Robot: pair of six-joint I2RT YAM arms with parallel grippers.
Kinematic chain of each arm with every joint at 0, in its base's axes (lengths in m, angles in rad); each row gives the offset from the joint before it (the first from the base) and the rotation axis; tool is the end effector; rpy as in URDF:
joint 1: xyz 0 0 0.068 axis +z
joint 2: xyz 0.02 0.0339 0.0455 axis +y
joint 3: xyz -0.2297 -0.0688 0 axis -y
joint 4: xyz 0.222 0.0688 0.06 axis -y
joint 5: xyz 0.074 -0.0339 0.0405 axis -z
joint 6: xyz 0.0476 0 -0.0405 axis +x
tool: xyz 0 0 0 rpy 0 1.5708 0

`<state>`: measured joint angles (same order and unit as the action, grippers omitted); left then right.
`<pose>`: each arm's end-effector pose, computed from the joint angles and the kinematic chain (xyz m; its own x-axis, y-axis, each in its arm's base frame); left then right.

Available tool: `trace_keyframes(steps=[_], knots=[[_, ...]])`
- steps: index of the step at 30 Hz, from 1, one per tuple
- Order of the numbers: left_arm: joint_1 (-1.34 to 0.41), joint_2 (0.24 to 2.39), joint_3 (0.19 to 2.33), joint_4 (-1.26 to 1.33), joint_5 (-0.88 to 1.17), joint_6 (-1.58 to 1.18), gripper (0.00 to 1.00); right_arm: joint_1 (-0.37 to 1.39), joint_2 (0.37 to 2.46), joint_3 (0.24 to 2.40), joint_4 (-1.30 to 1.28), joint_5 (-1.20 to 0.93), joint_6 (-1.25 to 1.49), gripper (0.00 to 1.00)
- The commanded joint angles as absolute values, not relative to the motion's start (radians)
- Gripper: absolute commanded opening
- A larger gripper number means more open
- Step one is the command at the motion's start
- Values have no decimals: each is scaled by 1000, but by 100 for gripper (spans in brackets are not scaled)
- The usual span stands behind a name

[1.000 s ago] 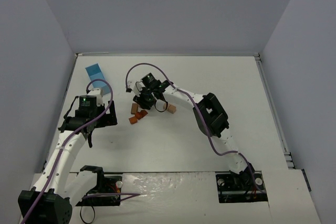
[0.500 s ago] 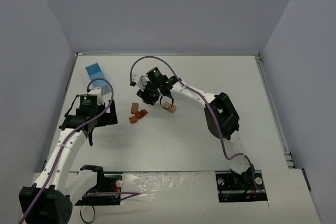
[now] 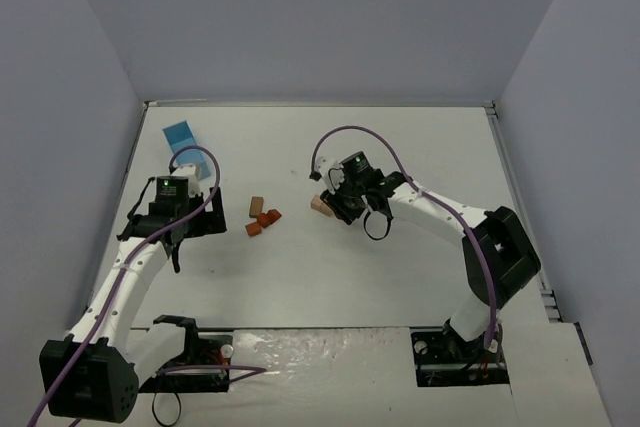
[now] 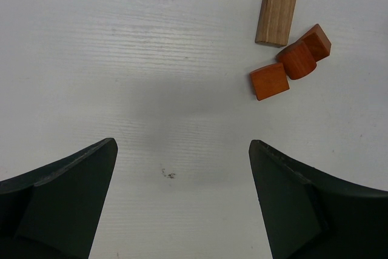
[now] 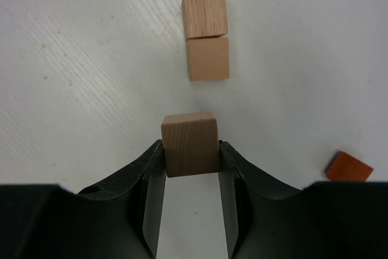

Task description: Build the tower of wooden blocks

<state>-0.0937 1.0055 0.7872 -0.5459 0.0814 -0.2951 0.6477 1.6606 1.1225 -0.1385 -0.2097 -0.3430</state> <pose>0.2131 -0.0239 0.2339 -0.7033 -0.2251 -0.6744 -0.0552 0.9630 -0.2638 0.2779 0.2227 0.2045 -0.2282 -0.5852 -0.7781 -0.8456 0.5153 -0.1395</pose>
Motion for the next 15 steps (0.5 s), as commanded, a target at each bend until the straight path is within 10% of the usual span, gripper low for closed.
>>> trace_keyframes(steps=[1, 15], knots=[[-94, 1007, 803, -489, 79, -282, 88, 634, 1577, 1033, -36, -169, -284, 0], [-94, 1020, 804, -488, 75, -273, 88, 606, 1691, 932, 107, -205, -272, 0]])
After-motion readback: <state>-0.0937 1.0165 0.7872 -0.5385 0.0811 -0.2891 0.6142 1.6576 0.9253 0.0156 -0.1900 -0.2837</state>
